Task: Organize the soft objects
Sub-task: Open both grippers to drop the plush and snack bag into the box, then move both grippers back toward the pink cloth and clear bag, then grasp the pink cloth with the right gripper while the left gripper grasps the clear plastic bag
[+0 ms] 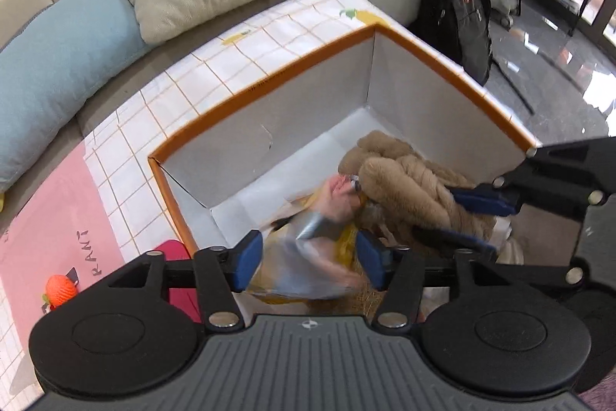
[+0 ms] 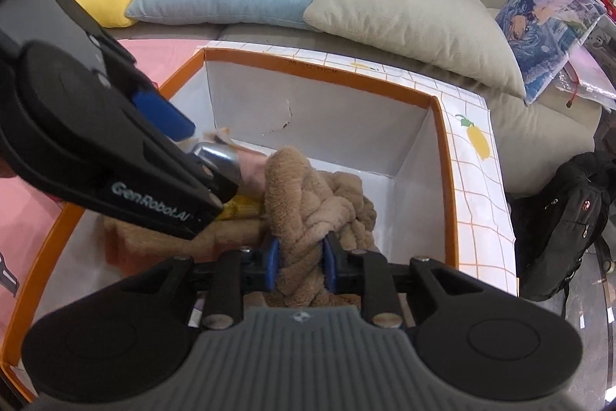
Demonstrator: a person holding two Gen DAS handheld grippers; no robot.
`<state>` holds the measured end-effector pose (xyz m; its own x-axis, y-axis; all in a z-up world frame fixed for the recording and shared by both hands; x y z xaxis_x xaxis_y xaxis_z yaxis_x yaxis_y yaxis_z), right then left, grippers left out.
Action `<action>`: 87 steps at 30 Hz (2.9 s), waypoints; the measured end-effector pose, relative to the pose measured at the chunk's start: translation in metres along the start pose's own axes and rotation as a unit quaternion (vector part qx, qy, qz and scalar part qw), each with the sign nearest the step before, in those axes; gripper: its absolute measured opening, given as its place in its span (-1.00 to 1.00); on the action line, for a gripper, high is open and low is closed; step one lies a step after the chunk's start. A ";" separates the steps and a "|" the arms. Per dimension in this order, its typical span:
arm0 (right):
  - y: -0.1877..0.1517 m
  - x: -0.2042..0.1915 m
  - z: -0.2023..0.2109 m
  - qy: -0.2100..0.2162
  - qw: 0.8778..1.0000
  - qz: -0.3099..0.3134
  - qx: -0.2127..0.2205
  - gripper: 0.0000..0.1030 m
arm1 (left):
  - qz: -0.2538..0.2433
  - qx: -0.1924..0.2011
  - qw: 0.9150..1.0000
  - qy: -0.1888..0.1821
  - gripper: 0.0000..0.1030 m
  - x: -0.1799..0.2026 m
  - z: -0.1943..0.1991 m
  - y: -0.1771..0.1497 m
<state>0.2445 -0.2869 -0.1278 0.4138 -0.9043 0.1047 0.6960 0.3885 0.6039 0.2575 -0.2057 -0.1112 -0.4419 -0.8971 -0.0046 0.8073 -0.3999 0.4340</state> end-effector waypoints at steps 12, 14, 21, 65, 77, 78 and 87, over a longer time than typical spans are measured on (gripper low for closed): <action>0.006 -0.009 0.021 -0.015 1.000 -0.010 0.001 0.14 | 0.038 0.045 0.998 -0.016 0.39 -0.009 0.037 0.002; 0.009 -0.012 0.028 -0.022 1.000 -0.010 0.008 0.22 | 0.041 0.058 0.997 -0.017 0.39 -0.011 0.047 0.000; 0.014 -0.033 0.058 -0.038 0.999 -0.021 0.029 0.32 | 0.018 0.127 0.992 0.000 0.39 -0.017 0.093 -0.013; 0.021 -0.278 0.073 0.100 0.994 0.036 0.014 0.10 | 0.223 0.135 0.962 0.080 0.39 -0.181 0.153 -0.256; 0.069 -0.307 0.008 0.115 0.992 0.046 -0.007 0.10 | 0.228 0.103 0.962 0.108 0.37 -0.234 0.125 -0.255; 0.073 -0.309 0.001 0.114 0.993 0.044 -0.011 0.10 | 0.234 0.100 0.961 0.112 0.37 -0.239 0.123 -0.256; 0.104 -0.332 -0.055 0.111 0.993 0.022 -0.031 0.22 | 0.258 0.097 0.953 0.129 0.37 -0.273 0.114 -0.259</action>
<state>0.2118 0.0636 -0.1428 0.5582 -0.8281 -0.0509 0.7064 0.4422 0.5527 0.1246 0.1639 -0.1195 0.1249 -0.9912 0.0450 0.7921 0.1269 0.5971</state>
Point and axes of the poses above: each gripper's, at about its wrist camera, not at the fingertips, and z roughly against the way its jaws point, x to its right, y to its top, the point moved 7 cm from there along -z, roughly the way its jaws point, and after that the axes turned 4 degrees about -y, right-handed, at the moved point
